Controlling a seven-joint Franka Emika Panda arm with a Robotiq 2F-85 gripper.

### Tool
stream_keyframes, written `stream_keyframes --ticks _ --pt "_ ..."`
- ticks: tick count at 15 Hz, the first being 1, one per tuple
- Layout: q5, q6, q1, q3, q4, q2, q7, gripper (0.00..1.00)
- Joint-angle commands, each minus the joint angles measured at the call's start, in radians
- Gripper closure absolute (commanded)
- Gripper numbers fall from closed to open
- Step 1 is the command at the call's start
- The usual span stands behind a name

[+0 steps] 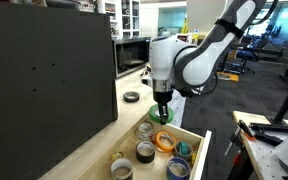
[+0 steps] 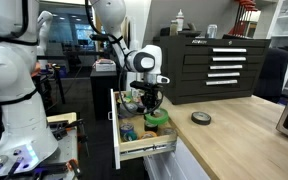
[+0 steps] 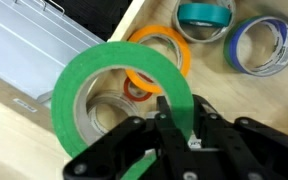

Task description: Remove the green tape from the open drawer and place it on the countertop

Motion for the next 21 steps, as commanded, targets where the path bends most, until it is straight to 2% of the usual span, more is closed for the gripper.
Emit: stream_keyframes --ticks 1,6,10,12,21 --pt "-0.039 -0.120 -0.004 -0.041 0.058 -0.086 0.028 0.94" --pt "-0.074 -0.211 -0.025 -0.084 0.215 -0.077 0.026 0.94" --pt "-0.063 -0.202 -0.058 -0.101 0.315 -0.014 -0.017 0.94" --pt "-0.053 -0.168 -0.081 -0.104 0.358 0.039 -0.059 0.94" --pt "-0.037 -0.151 -0.149 -0.085 0.578 0.296 -0.172 0.94"
